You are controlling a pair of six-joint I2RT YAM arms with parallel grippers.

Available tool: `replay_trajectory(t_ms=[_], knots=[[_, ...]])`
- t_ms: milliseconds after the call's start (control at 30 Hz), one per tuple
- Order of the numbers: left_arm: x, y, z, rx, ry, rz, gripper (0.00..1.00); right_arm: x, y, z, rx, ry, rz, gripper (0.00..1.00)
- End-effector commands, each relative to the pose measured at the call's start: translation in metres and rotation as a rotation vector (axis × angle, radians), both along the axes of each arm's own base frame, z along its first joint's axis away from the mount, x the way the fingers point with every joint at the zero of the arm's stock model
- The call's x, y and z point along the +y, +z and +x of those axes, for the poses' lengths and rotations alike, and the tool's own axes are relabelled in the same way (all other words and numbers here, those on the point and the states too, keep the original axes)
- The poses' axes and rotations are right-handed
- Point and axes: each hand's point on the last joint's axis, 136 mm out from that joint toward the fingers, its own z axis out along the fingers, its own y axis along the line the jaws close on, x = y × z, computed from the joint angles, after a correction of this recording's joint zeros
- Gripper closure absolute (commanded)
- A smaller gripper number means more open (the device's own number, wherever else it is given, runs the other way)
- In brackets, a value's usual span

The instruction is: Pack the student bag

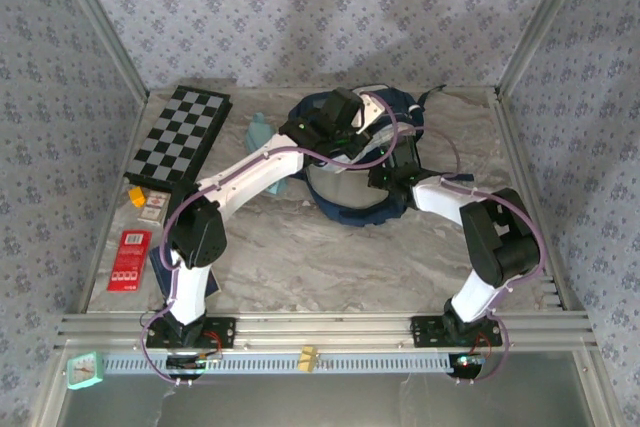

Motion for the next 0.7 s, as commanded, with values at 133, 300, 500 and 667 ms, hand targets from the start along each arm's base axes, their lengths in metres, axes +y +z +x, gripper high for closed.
replay_trajectory(t_ms=[133, 300, 500, 667], knots=[[0.011, 0.064, 0.006, -0.098, 0.043, -0.146, 1.00, -0.011, 0.016, 0.012, -0.103, 0.024, -0.005, 0.83], [0.012, 0.057, 0.006, -0.082, 0.048, -0.132, 1.00, 0.003, 0.036, -0.006, -0.162, 0.093, 0.013, 0.77], [0.011, 0.046, 0.000, -0.026, 0.038, -0.137, 1.00, -0.023, 0.053, -0.050, -0.120, 0.068, -0.005, 0.73], [0.011, 0.027, -0.007, 0.050, 0.042, -0.145, 1.00, -0.050, 0.081, -0.096, -0.091, 0.025, -0.021, 0.67]])
